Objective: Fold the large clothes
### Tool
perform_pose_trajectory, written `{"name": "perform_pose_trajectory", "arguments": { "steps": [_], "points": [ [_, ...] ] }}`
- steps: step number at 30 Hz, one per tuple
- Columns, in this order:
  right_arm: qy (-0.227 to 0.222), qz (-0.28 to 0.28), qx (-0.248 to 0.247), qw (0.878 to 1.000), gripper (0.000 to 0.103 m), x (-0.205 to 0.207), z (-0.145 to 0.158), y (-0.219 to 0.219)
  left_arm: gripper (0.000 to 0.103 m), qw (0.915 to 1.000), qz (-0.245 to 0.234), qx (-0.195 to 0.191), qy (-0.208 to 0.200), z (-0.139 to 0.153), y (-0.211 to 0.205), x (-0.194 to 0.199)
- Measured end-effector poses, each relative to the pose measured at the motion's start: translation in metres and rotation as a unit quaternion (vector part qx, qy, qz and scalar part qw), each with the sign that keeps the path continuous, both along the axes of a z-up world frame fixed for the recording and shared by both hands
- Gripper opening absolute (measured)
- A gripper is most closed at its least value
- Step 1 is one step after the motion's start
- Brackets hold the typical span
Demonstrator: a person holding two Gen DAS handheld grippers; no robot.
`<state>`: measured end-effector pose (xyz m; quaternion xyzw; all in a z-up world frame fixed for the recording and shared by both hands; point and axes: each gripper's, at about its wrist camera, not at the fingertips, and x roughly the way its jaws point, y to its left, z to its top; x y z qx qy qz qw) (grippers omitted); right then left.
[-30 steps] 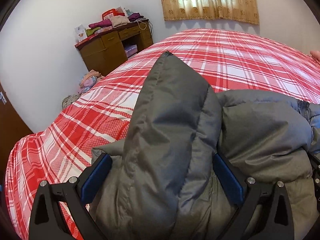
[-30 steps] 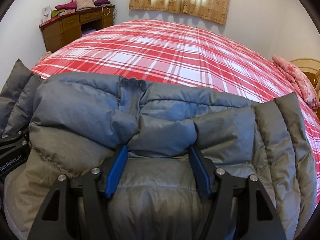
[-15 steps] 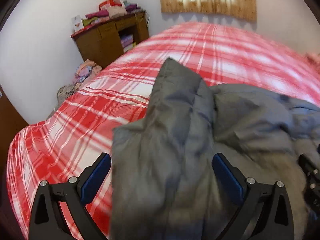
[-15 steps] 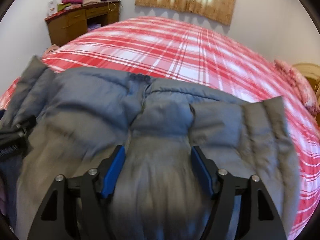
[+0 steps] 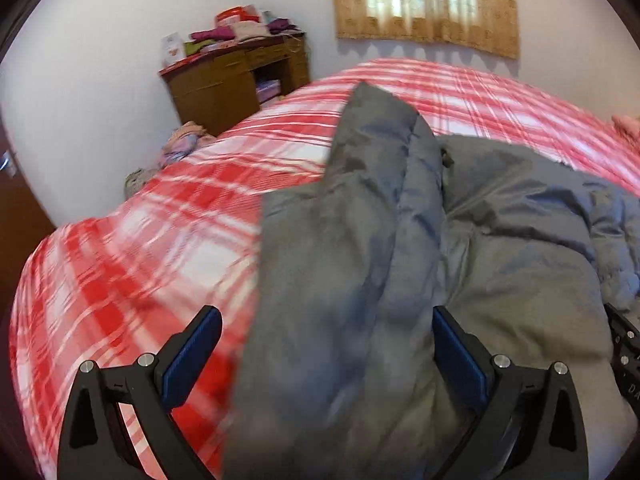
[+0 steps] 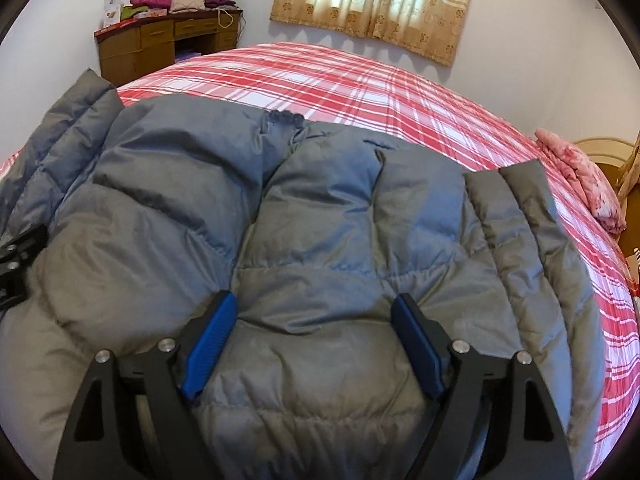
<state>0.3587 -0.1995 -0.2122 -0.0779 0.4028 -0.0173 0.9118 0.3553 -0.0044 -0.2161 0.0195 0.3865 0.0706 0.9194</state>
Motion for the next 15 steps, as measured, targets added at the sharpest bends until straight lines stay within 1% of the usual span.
{"name": "perform_pose_trajectory", "arguments": {
  "steps": [3,4,6,8,10,11,13,15],
  "points": [
    [-0.025,0.003,0.016,1.0,0.084,-0.037,0.015,-0.008,0.102,0.9996,0.013,-0.023,-0.003,0.005,0.021,-0.035],
    [-0.032,0.003,0.014,0.999,0.087,-0.045,0.016,-0.009,0.102,0.9994,0.019,-0.028,0.002,0.001,0.026,-0.042],
    [-0.041,0.004,0.009,0.999,0.091,-0.064,0.014,-0.011,0.102,0.9986,0.027,-0.045,0.011,-0.008,0.036,-0.049],
    [-0.038,0.004,-0.006,0.999,0.091,-0.069,0.002,-0.008,0.102,0.9973,0.029,-0.065,0.017,-0.018,0.039,-0.049],
    [-0.042,0.003,-0.007,0.999,0.091,-0.066,-0.004,-0.008,0.102,0.996,0.025,-0.083,0.022,-0.023,0.038,-0.048],
    [-0.043,-0.001,-0.003,0.999,0.092,-0.065,-0.007,-0.009,0.102,0.996,0.023,-0.083,0.021,-0.024,0.035,-0.048],
    [-0.041,-0.002,-0.004,0.999,0.094,-0.058,-0.012,-0.008,0.102,0.9948,0.014,-0.098,0.026,-0.029,0.034,-0.046],
    [-0.038,-0.003,-0.008,0.999,0.094,-0.056,-0.014,-0.007,0.101,0.9936,0.009,-0.111,0.021,-0.03,0.036,-0.048]
  ]
}}
